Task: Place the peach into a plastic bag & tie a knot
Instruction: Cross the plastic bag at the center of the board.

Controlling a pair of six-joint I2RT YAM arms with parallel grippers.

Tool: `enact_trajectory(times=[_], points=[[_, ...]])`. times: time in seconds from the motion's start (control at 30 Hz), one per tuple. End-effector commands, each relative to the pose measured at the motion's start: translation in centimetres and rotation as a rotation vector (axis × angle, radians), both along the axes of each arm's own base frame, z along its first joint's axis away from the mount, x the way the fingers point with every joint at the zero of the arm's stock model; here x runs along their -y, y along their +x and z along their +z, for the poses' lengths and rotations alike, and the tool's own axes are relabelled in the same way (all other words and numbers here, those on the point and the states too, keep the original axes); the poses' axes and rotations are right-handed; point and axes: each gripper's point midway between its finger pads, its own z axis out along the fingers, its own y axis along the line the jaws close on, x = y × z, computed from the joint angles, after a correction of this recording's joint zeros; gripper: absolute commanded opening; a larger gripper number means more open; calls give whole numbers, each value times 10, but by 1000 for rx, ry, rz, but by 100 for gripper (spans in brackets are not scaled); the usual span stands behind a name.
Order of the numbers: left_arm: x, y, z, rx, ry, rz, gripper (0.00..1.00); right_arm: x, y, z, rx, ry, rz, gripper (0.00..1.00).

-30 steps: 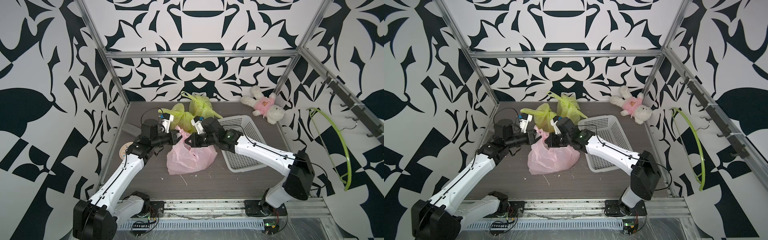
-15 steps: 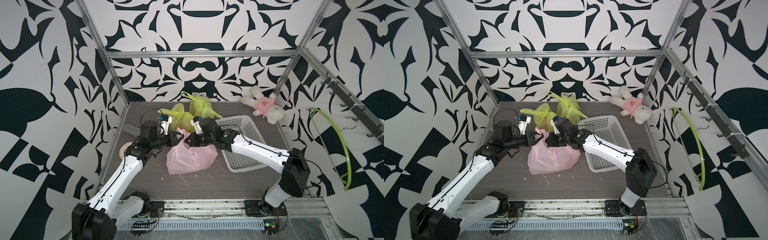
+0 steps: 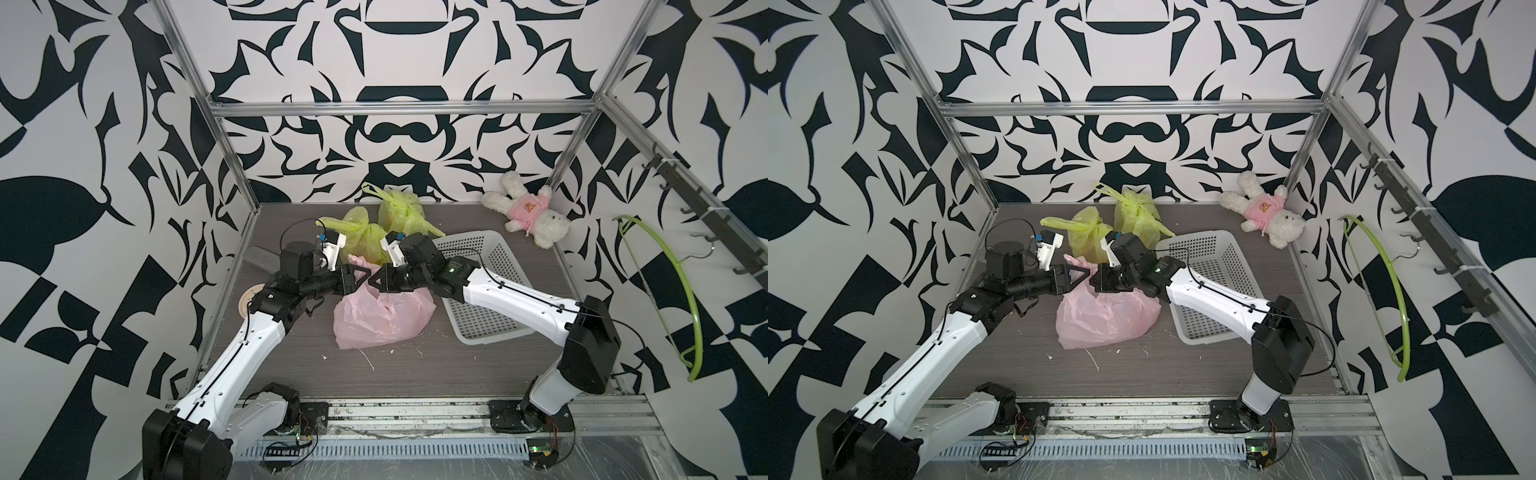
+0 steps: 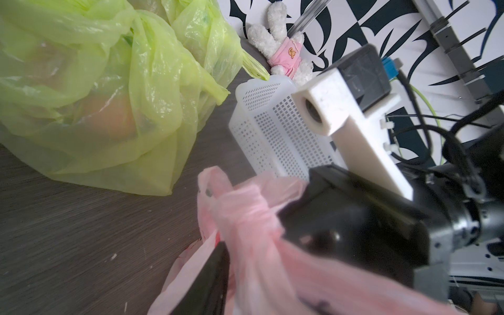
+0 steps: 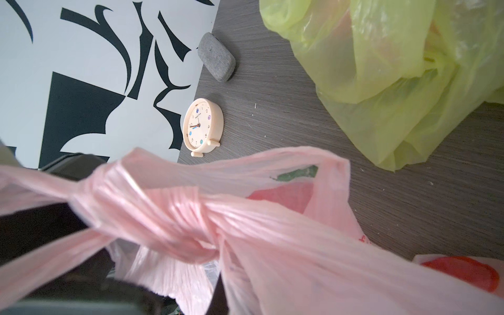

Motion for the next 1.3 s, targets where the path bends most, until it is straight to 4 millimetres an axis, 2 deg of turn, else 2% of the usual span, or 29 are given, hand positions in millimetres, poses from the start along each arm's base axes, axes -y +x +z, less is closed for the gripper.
enact_trajectory(times=[0.0,0.13,0.4,0.57,0.8,0.97,1.0,1.03,1.17,1.27], points=[[0,9,8,15,-1,16,36,-5,-2,19,35,42,29,0],[1,13,6,2,1,26,33,-5,-7,18,33,36,48,0],[2,16,13,5,-15,35,32,-3,-13,14,25,22,70,0],[5,15,10,-15,-23,12,29,-2,-17,14,28,18,80,0],[10,17,12,-28,-49,1,13,2,-20,17,43,5,93,0],[14,16,14,-17,-69,-26,0,10,-27,26,69,-20,122,0],[14,15,14,-11,-73,-36,0,11,-29,29,78,-17,132,0],[15,14,15,-3,-75,-42,0,12,-32,34,89,-15,150,3],[18,7,22,27,-86,-85,0,31,-42,65,170,-29,190,31],[21,-3,30,53,-105,-142,0,43,-50,95,236,-24,236,43]])
